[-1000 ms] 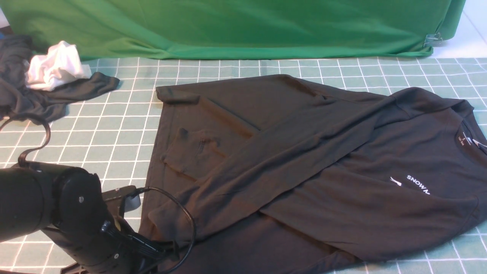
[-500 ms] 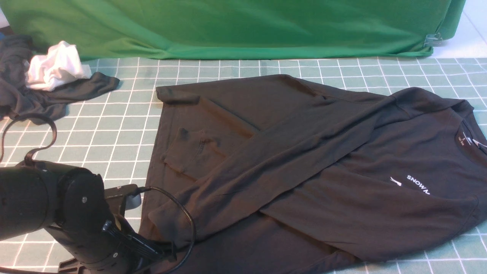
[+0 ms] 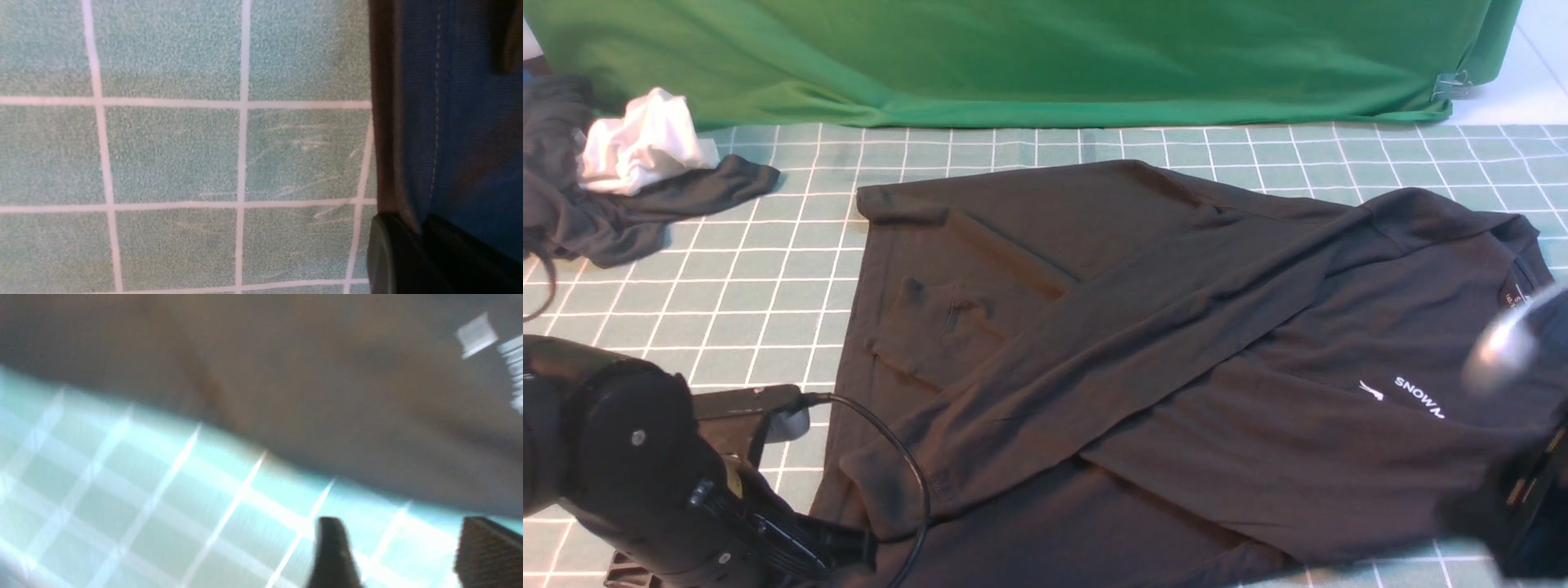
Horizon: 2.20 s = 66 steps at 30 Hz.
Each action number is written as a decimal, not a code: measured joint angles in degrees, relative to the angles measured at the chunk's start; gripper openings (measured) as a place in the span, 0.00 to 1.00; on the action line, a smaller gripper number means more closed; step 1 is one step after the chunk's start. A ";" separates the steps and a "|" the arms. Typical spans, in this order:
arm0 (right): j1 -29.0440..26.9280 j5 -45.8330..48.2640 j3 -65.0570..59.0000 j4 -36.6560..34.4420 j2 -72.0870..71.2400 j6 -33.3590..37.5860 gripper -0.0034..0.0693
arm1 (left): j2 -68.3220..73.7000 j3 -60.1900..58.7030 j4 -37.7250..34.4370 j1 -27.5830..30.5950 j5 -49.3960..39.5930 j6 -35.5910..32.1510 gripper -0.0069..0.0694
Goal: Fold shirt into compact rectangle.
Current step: 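Grasp the near edge of the shirt at its hem and shoulder corners, then fold the black garment in half by bringing its near edge over to the far edge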
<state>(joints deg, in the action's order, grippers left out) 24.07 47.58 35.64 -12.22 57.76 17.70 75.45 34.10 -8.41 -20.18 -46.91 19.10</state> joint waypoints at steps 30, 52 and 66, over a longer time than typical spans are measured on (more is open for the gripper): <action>10.19 -23.03 -2.52 24.19 28.56 0.80 0.48 | -0.38 0.00 -3.40 0.00 1.04 -2.45 0.11; 24.86 3.54 1.42 22.56 24.45 -20.63 0.12 | -2.74 0.65 -6.94 -0.06 -11.78 -5.31 0.11; 23.25 8.76 1.54 21.74 20.92 -26.30 0.12 | -12.97 0.93 -11.48 -0.41 -17.57 -1.01 0.11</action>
<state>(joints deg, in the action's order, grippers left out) 47.32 56.34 37.18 9.52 78.69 -8.60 62.48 35.03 -19.88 -20.59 -64.48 18.09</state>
